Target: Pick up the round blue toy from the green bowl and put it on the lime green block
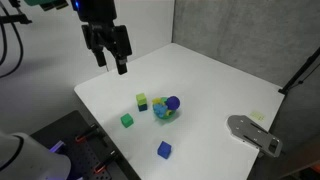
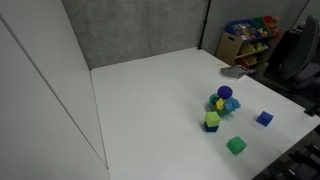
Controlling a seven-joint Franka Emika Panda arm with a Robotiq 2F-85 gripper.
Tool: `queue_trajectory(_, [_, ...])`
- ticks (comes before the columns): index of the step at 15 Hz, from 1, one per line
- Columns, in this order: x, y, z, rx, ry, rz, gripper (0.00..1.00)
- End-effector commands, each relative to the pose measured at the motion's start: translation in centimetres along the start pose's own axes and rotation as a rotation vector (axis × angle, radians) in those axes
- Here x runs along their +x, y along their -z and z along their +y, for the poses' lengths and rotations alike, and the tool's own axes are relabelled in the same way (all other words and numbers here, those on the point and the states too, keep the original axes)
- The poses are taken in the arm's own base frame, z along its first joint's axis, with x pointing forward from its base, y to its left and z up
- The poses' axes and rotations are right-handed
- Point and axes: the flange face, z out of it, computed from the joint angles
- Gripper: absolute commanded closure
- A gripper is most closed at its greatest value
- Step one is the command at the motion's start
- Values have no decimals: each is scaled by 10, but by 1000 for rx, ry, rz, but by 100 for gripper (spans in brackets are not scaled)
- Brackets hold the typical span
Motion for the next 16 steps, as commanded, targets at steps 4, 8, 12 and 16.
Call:
queue_trajectory(4, [0,1,0,0,0,1,0])
queue_trajectory(8, [16,5,-4,10,-15,17,0])
queue_trajectory(12, [42,5,-9,29,-41,38,0])
queue_trajectory(16, [79,-4,-9,64,-93,69,0])
